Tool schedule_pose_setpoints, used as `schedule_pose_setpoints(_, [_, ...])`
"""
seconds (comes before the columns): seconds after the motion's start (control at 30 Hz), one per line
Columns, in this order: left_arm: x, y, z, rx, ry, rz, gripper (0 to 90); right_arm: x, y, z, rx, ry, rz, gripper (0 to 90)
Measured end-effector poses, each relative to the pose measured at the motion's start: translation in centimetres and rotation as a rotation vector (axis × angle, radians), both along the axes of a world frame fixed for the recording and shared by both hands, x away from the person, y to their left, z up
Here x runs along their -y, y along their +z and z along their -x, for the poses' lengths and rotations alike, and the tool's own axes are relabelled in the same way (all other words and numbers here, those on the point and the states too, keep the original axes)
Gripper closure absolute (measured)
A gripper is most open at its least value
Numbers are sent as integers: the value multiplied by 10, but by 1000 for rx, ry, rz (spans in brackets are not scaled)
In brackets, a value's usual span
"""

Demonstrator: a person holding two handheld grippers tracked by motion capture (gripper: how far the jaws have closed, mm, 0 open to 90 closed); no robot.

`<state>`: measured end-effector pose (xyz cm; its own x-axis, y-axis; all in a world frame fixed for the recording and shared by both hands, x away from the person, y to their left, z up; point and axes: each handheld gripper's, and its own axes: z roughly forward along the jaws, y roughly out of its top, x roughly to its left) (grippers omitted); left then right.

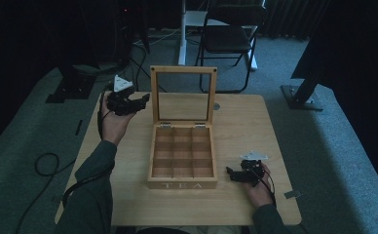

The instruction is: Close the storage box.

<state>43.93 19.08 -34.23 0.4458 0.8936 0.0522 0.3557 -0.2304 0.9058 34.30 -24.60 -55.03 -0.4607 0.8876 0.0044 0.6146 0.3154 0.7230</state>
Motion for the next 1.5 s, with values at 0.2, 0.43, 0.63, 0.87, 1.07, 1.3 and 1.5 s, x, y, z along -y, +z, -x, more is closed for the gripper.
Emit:
schedule_pose_setpoints(0.2, [3,-2,-7,-3,-4,15,353,0,0,0,0,0,0,125])
schedule_pose_setpoints(0.43, [7,-8,-17,-7,-5,17,334,0,0,0,0,0,0,125])
schedule_pose_setpoints(0.63, [10,-14,-25,-30,5,20,332,0,0,0,0,0,0,124])
schedule_pose_setpoints(0.87, [9,-20,-35,-63,5,64,301,0,0,0,0,0,0,125])
schedule_pose_setpoints(1.07, [7,-24,-42,-74,8,70,287,0,0,0,0,0,0,125])
schedule_pose_setpoints(1.3, [10,-25,-50,-78,14,80,289,0,0,0,0,0,0,125])
schedule_pose_setpoints(1.5, [15,-29,-57,-85,14,110,289,0,0,0,0,1,1,125])
